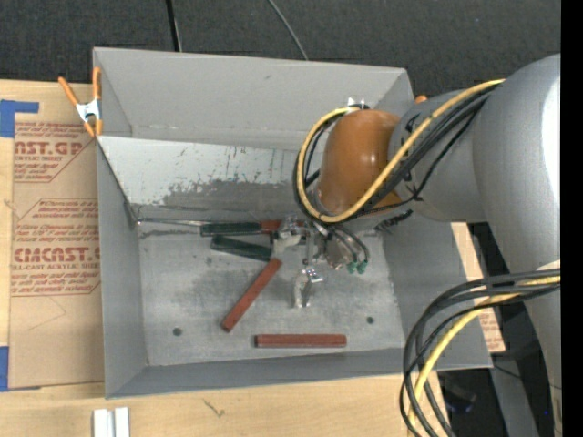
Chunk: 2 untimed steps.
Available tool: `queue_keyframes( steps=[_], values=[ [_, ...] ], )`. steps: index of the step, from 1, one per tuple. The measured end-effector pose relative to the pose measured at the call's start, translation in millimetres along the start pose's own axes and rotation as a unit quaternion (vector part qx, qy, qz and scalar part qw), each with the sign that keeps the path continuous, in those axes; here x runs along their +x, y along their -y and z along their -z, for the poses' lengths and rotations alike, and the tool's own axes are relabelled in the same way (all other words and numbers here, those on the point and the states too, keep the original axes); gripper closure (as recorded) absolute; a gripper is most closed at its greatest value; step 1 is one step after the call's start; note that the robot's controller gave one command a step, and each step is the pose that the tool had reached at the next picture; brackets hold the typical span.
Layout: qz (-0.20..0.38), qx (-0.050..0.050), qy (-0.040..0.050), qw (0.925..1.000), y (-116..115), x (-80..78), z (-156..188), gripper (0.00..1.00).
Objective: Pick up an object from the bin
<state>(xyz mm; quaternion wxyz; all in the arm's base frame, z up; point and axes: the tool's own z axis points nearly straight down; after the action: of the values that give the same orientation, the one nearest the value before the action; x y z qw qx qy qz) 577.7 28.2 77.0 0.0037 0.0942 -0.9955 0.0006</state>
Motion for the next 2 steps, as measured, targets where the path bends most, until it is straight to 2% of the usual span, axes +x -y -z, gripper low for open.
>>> queue_keyframes(
  steps=[1,2],
  values=[
    [0.000,0.000,0.0005,1.0000,0.0,-0.1,0.0,0.00],
    [0.113,0.003,0.0146,0.9935,-57.1,-26.2,3.2,1.00]
  ],
)
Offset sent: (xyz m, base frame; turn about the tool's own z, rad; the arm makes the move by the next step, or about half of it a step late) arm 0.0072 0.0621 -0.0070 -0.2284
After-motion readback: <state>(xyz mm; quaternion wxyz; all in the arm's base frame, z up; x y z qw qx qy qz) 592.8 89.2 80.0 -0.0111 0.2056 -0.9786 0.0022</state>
